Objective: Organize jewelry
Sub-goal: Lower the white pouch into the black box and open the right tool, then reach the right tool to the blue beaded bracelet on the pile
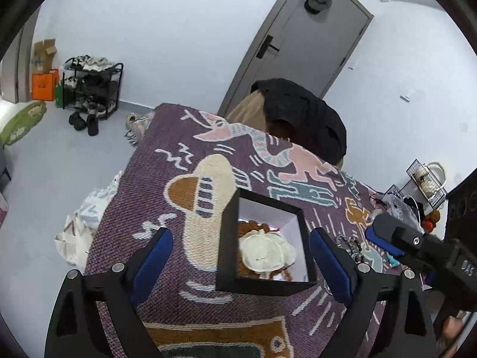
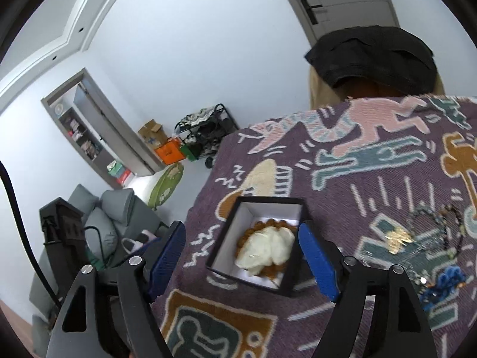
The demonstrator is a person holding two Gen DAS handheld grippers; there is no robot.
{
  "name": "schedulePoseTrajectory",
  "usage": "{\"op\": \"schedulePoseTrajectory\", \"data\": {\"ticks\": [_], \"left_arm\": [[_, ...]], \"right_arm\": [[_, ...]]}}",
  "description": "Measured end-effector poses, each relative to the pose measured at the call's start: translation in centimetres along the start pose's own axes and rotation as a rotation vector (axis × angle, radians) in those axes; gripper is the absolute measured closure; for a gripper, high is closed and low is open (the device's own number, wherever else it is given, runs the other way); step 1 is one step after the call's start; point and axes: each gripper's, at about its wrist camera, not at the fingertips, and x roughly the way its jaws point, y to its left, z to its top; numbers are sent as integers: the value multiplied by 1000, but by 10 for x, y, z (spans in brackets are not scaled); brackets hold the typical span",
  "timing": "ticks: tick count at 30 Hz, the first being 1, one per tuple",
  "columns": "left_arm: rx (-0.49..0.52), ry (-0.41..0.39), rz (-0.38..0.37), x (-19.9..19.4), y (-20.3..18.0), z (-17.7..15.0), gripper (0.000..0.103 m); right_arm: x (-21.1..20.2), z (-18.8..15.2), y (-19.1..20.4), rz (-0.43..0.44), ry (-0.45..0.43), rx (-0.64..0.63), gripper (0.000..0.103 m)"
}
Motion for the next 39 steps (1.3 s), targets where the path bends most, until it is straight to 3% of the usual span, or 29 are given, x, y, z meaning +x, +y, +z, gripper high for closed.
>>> {"op": "schedulePoseTrajectory", "data": {"ticks": [11,21,27,31,37,39], "left_arm": [[70,6,-61,5,-45,-8,10],[139,-18,-83,4,-86,-21,10],[185,5,-104,11,-106,-28,25],[200,32,-113,21,-115,-35,36],[227,56,-117,31,-126,-45,39],[232,59,-114,34,-128,-46,39]], "right_arm": [[-65,-10,-78,-102,-73,167,25],[-105,-35,-109,-152,-107,204,25],[-118,-44,-120,-160,-123,209,26],[-116,-49,-130,-151,-112,234,33],[-104,-62,-155,-133,-64,324,49],[-99,-66,-162,-112,-48,357,50]]}}
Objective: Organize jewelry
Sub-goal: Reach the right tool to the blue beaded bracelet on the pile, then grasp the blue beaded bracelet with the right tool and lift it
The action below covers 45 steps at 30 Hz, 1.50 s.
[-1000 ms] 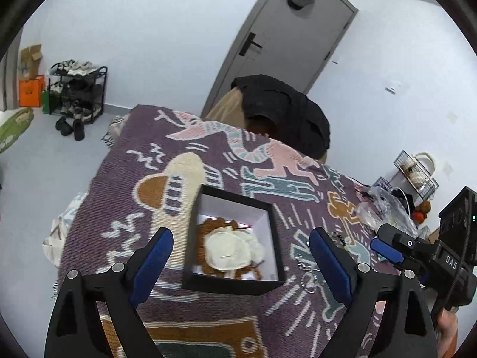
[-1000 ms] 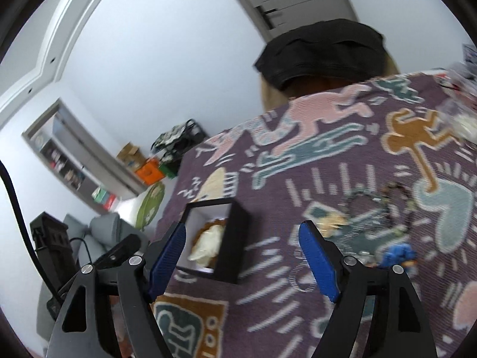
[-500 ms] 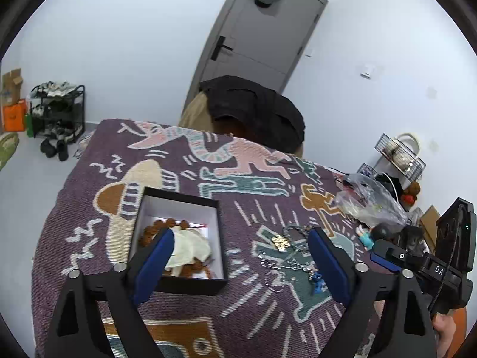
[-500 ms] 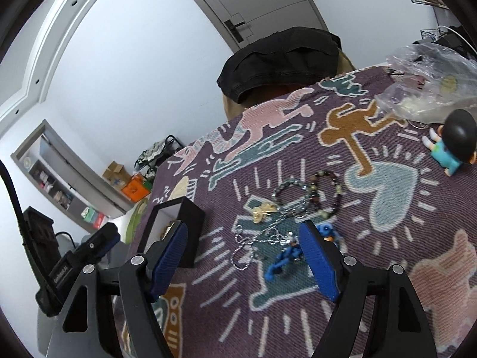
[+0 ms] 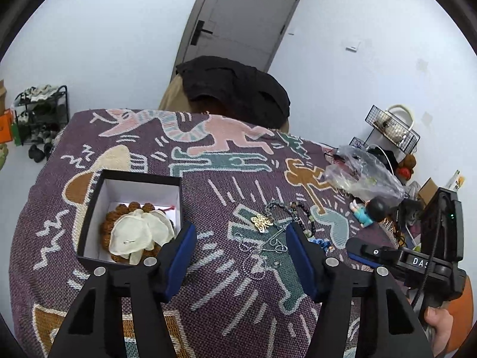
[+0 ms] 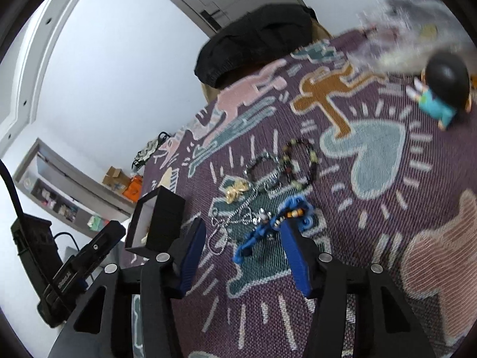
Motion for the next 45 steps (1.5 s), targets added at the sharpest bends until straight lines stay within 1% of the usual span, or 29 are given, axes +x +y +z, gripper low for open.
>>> {"op": "schedulePoseTrajectory", "data": {"ticks": [7,10,11,12,13,14,15,16,18,23,24,25,27,32,34,35,37,41,43,45], "left_arm": [[13,31,0,16,-6,-5,39],[18,47,2,22,-8,-8,39],[21,51,2,23,-8,-9,39],[25,55,3,25,-8,-9,39],[30,58,5,26,-9,-10,39],[35,63,7,28,-10,-10,39],[39,67,8,29,-10,-11,39],[44,70,8,30,-11,-11,39],[52,82,7,35,-13,-11,39],[77,100,-15,51,-28,-13,40],[82,106,-17,54,-31,-14,43],[92,120,-22,60,-36,-17,49],[103,146,-30,69,-41,-21,55],[153,181,-32,85,-57,-32,61],[172,189,-27,89,-61,-35,66],[183,195,-22,92,-64,-37,67],[192,200,-13,96,-64,-39,73],[206,221,0,106,-66,-44,75],[217,229,5,110,-68,-46,80],[224,239,10,115,-68,-49,82]], "right_arm": [[25,-6,-10,22,63,39,50],[36,-6,-15,23,77,58,50],[40,-6,-17,24,76,63,53],[42,-6,-19,22,77,68,56],[45,-6,-22,19,79,75,64],[49,-5,-25,20,82,84,74],[50,-5,-27,20,83,93,82],[51,-6,-30,22,81,104,96],[47,-5,-35,41,60,128,96],[20,4,-36,48,-23,112,96],[15,6,-37,48,-35,111,96],[9,8,-38,48,-47,111,96],[0,11,-41,44,-65,109,96],[-16,14,-53,35,-92,126,96],[-18,15,-59,32,-97,136,96],[-19,15,-61,32,-98,139,96],[-19,16,-64,30,-100,143,96],[-19,16,-69,31,-103,147,96],[-19,16,-72,33,-102,151,96],[-20,16,-75,31,-102,158,96]]}}
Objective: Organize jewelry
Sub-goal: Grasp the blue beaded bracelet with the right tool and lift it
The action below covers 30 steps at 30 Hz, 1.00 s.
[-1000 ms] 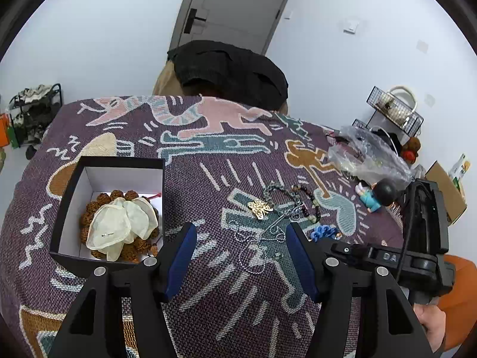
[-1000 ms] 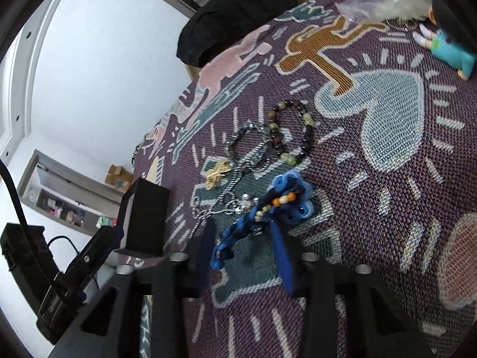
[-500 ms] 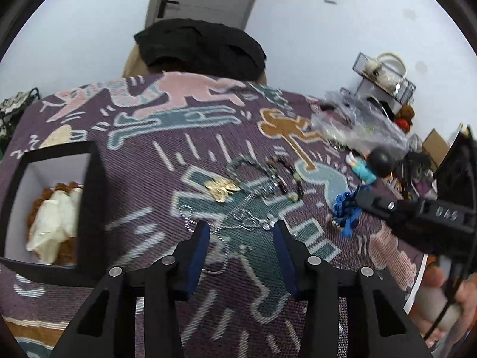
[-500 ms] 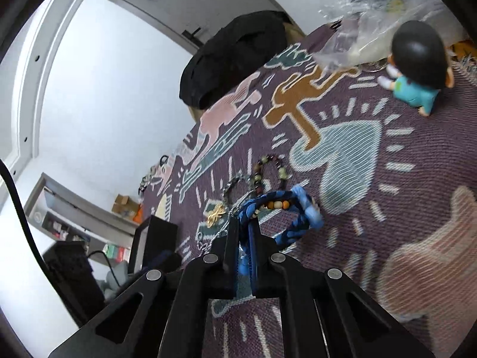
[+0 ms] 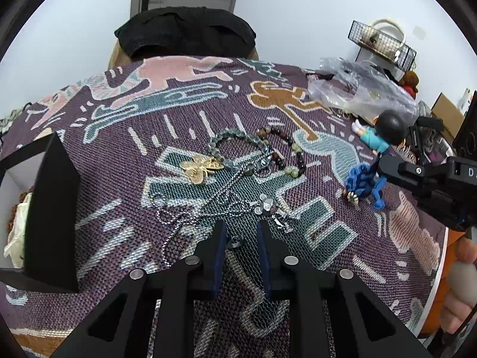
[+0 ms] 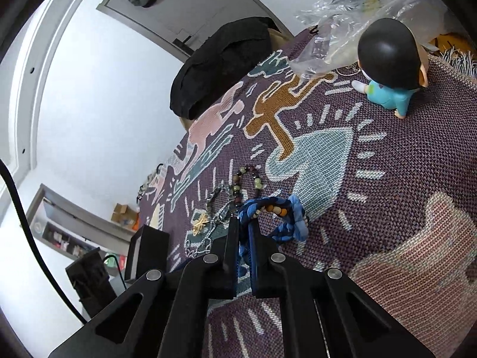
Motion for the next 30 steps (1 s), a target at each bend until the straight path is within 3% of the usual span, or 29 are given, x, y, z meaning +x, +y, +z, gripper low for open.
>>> {"op": "schedulePoseTrajectory", "data": {"ticks": [5,10,30], "left_arm": [[12,5,33,3,-1,-1,89],[2,5,30,1,1,0,90],[-116,-180,31,-91,52,21,90]], "right_arm": [[0,0,-7,-3,1,14,96],[-2,0,-6,1,-2,14,96],[-4,-11,43,20,-1,-75,96]]}}
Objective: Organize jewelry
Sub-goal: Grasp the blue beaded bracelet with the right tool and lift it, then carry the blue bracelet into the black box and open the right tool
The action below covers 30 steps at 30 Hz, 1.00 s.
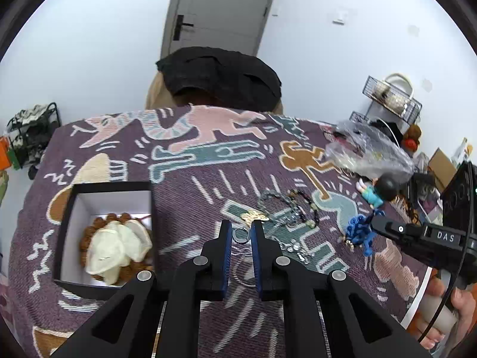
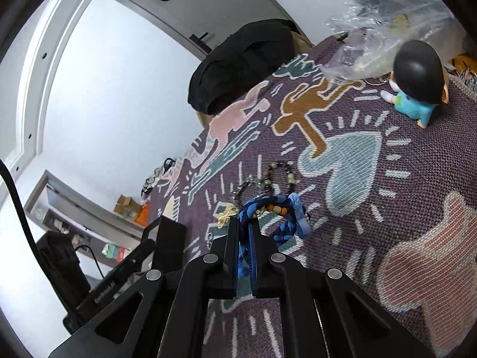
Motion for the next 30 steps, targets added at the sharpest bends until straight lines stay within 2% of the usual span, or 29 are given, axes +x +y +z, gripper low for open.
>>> {"op": "schedulePoseTrajectory", "data": {"ticks": [21,24,26,27,28,30], "left_arm": [[-158,-25,57,-9,79,-9,90],[-195,-14,30,-7,88,-11,89],[-214,13,12,-2,93,-11,83],[-225,24,10,-1,96,-12,72],[-234,23,10,-1,98,-13,57],[-255,-14,14,-9,105,-15,40]], "right_arm": [[24,-9,29,-19,46,-46,96],[29,-9,39,-14,52,-63,96],[35,-7,52,-7,58,-87,96],[38,-7,58,-4,60,-99,96],[41,-6,67,3,62,-116,96],[47,-4,84,18,66,-147,96]]}}
